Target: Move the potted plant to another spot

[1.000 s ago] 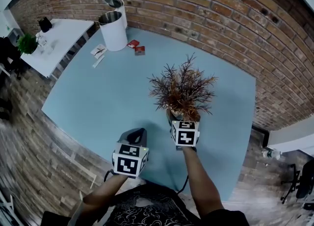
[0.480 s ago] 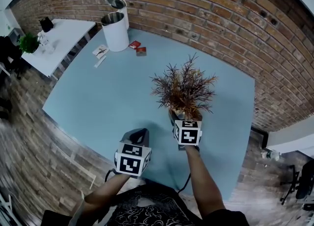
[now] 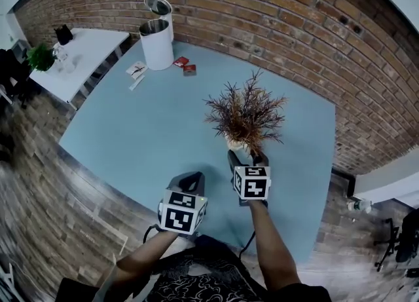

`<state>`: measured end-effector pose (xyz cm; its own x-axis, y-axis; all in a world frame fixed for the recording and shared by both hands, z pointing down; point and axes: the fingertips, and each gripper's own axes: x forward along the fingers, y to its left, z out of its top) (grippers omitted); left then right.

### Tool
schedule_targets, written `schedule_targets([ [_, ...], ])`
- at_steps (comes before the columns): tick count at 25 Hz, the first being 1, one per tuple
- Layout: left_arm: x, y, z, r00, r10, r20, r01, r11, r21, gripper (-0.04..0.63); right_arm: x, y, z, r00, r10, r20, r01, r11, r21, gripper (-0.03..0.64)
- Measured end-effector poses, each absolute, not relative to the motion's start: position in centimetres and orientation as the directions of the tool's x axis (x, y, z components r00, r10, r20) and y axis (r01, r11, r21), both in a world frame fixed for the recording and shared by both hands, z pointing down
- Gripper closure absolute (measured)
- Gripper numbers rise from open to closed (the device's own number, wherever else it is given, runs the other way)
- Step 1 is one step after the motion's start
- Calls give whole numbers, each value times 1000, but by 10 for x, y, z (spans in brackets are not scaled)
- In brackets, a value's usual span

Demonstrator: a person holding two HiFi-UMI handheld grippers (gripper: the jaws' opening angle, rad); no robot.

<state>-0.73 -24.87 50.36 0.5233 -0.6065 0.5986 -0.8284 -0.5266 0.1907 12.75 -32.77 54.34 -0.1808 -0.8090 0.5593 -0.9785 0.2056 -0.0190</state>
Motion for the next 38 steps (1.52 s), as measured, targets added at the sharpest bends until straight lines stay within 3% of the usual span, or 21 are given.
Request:
schedule_targets([
  [33, -12, -159, 483, 616, -599, 512, -768, -601, 221, 597, 75, -172, 470, -159, -892, 423, -987, 149, -59, 611],
  [38, -12, -146, 479, 621, -602, 502, -764, -608, 217, 596, 68, -150, 462, -174, -897, 406, -985, 160, -69, 611],
])
